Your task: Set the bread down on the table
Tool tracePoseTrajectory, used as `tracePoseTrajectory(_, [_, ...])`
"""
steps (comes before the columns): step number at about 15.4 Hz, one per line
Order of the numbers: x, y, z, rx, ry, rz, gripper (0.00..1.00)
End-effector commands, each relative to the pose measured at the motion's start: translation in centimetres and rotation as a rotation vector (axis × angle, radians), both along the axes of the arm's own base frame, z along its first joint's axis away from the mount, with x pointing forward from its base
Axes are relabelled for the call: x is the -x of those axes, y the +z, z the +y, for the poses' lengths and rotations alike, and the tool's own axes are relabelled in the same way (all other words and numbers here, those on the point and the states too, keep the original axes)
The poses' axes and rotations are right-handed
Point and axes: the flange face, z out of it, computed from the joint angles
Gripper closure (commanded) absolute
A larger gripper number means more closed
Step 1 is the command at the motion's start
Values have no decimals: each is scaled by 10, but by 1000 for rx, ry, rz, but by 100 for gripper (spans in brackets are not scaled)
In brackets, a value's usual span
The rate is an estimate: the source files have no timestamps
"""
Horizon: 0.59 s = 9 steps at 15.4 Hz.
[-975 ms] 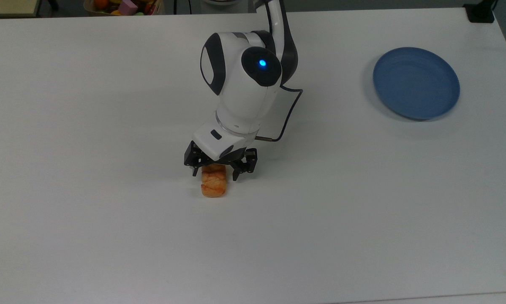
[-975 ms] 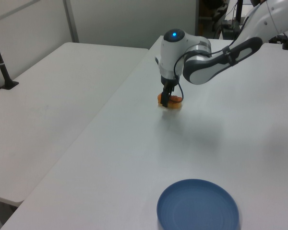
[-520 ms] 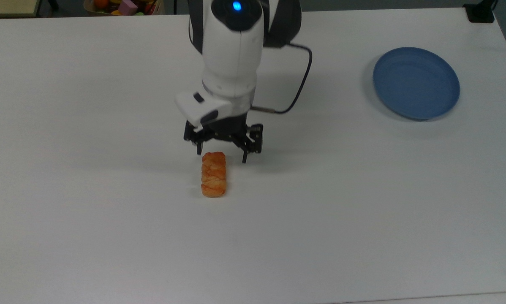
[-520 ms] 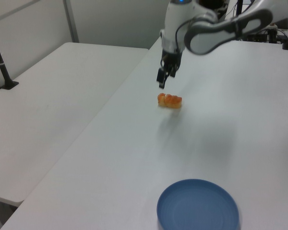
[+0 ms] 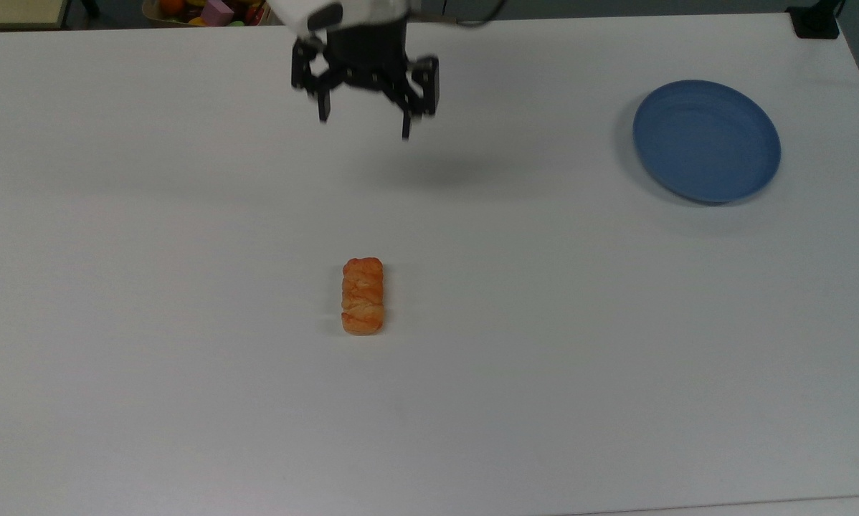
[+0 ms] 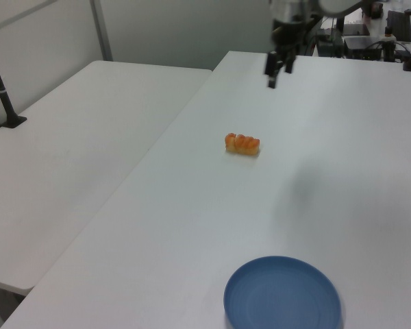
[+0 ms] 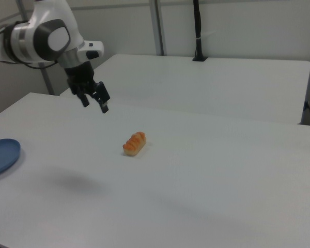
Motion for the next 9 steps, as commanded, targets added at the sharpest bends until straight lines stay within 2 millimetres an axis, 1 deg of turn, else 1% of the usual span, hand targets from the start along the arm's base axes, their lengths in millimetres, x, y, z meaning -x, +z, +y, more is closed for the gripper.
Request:
tracePoseTrajectory(1, [60, 6, -38, -33, 70, 70, 0])
tracePoseTrajectory(3, [68, 9, -41, -45, 30, 122, 0])
tracePoseTrajectory(4, [71, 12, -50, -49, 16, 131, 0])
tracePoseTrajectory(5, [71, 12, -56, -58, 4, 132, 0])
tracePoseTrajectory(7, [71, 12, -56, -71, -5, 134, 0])
tracePoseTrajectory(9, [69, 16, -60, -72, -11, 126, 0])
